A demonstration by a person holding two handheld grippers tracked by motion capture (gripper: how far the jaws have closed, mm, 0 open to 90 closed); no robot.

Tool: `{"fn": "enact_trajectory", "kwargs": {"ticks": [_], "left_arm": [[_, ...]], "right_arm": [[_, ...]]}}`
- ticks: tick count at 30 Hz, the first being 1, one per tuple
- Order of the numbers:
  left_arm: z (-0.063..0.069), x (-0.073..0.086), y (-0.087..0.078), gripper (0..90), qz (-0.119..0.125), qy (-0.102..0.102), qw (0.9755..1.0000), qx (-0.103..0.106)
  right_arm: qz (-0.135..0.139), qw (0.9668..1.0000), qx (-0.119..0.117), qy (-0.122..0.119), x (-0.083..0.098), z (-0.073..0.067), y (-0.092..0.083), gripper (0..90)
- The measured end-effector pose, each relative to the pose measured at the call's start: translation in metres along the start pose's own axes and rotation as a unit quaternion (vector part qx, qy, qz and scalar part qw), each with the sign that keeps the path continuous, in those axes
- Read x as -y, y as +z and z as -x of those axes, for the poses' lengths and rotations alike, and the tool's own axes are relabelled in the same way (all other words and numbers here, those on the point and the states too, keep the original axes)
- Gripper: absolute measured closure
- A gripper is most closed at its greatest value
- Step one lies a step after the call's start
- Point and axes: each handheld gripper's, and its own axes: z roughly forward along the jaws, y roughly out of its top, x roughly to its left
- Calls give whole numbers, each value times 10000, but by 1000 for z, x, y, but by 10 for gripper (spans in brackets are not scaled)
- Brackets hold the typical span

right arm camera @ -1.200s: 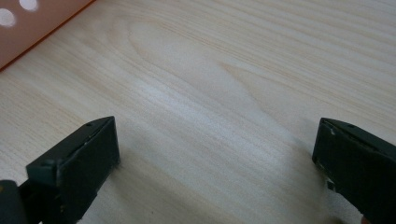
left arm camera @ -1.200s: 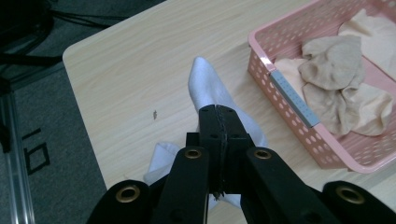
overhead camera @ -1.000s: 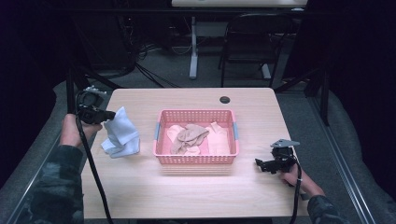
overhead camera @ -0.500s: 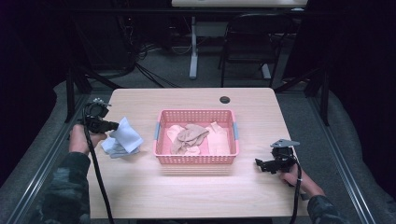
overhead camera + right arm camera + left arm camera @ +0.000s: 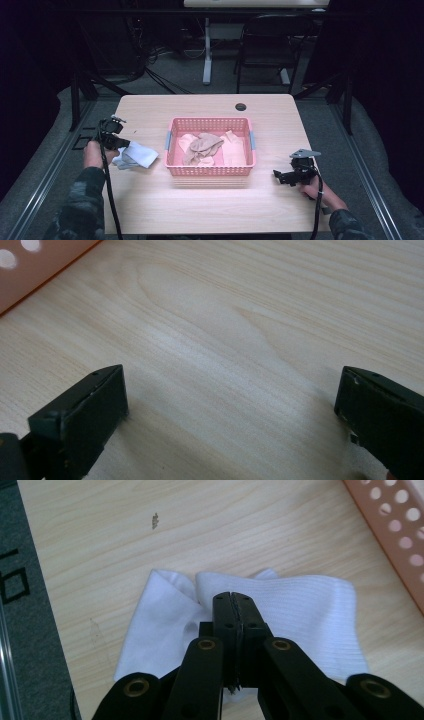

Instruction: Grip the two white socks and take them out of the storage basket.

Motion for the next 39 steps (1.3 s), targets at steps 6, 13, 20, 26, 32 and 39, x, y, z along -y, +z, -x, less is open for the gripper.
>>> {"fn": "enact_trajectory", "kwargs": {"ticks": [6,13,20,26,32,39], "left_arm": [[-5,6,2,804,74,-156,9999,6],[-7,16,-19,326,339,-469,9980,-240],[3,30,-42,152,692,-373,9960,-420],[15,51,-50,64,849,-350,9945,-499],[24,79,-48,14,744,-391,9947,-596],[26,121,-36,0,832,-735,9912,-724]], "right_arm": [[4,10000,17,5,0,0,0,0],[-4,10000,38,-4,0,0,0,0],[-9,10000,47,-7,0,0,0,0],[-8,10000,13,-11,0,0,0,0],[-6,10000,20,-6,0,0,0,0],[-3,10000,39,2,0,0,0,0]]}}
